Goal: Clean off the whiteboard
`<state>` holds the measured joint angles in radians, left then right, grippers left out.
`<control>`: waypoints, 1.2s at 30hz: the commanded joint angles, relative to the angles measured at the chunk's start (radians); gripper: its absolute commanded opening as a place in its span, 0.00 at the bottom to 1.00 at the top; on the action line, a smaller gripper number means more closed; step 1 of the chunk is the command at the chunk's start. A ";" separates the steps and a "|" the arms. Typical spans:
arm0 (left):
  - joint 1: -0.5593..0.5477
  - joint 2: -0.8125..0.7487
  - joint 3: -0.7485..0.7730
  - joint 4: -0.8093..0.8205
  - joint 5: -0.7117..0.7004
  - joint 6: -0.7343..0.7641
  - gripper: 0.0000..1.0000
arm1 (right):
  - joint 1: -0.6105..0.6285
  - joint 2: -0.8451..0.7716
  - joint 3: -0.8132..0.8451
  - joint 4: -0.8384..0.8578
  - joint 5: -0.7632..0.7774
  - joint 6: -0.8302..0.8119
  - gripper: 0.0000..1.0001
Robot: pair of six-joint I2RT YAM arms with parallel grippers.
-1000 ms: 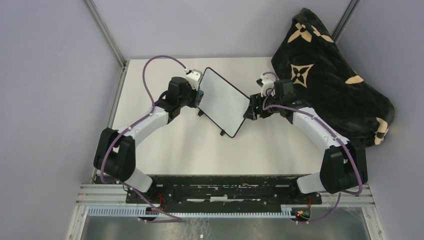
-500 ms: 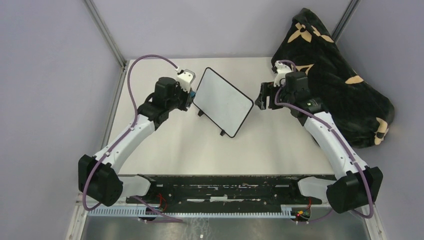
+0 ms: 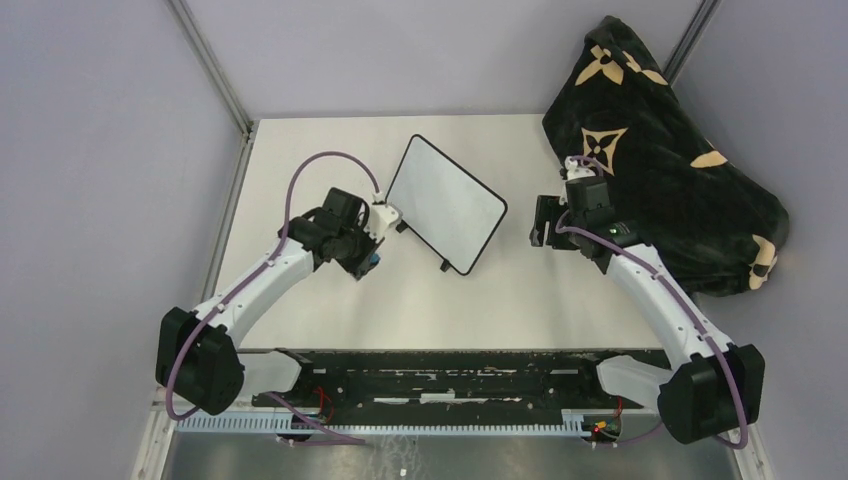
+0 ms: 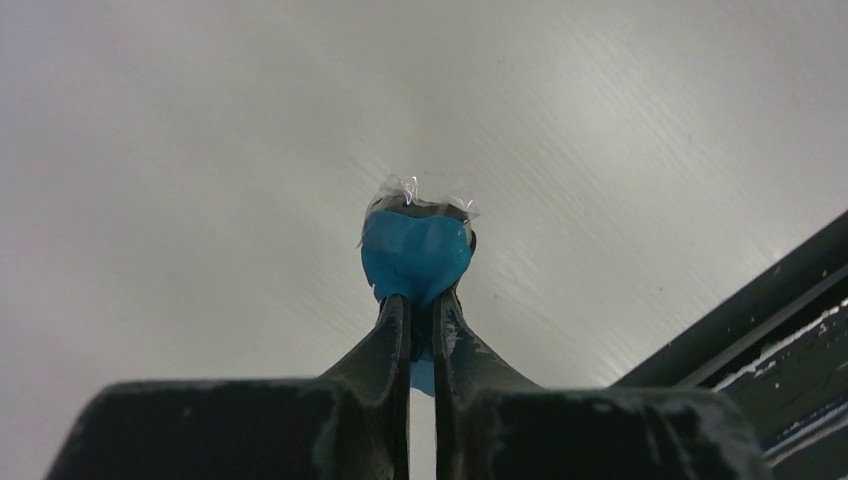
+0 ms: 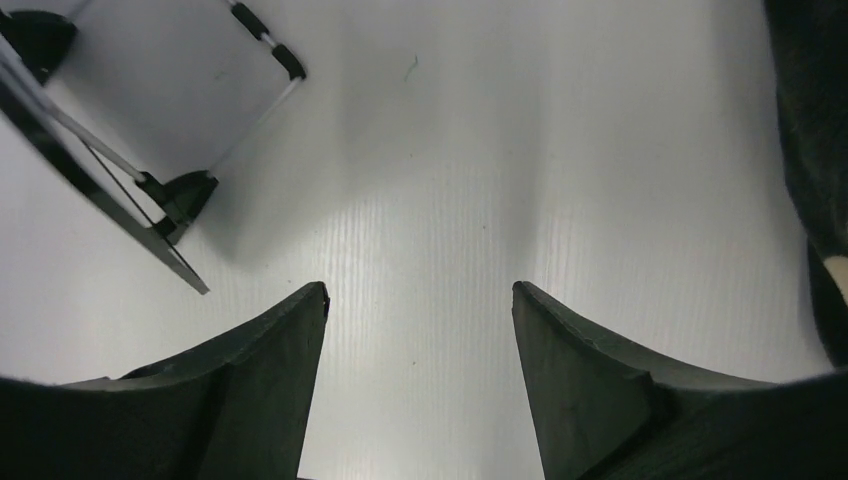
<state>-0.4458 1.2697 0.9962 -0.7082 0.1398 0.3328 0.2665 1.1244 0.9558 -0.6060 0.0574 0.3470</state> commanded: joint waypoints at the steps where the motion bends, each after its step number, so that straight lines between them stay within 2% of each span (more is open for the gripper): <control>1: -0.038 0.000 -0.094 -0.042 0.021 0.075 0.12 | 0.000 0.050 -0.051 0.037 0.014 0.046 0.76; 9: -0.078 -0.002 -0.156 0.014 -0.013 0.033 0.21 | 0.000 0.014 -0.134 0.073 0.022 0.061 0.75; 15: -0.084 0.055 -0.142 0.021 -0.025 0.046 0.36 | 0.000 0.020 -0.119 0.061 0.032 0.041 0.76; 23: -0.093 0.087 -0.127 0.019 -0.026 0.051 0.42 | -0.001 0.030 -0.112 0.060 0.033 0.028 0.76; 28: -0.093 0.049 -0.107 0.004 -0.035 0.048 0.42 | -0.001 0.015 -0.121 0.064 0.039 0.030 0.76; 32: -0.086 -0.017 -0.119 0.038 -0.119 0.039 0.43 | -0.001 0.016 -0.119 0.068 0.049 0.033 0.76; 36: -0.020 -0.098 -0.169 0.164 -0.205 0.018 0.53 | 0.000 0.036 -0.115 0.085 0.059 0.037 0.76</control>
<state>-0.5190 1.2621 0.8421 -0.6838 0.0364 0.3553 0.2665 1.1603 0.8177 -0.5739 0.0834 0.3851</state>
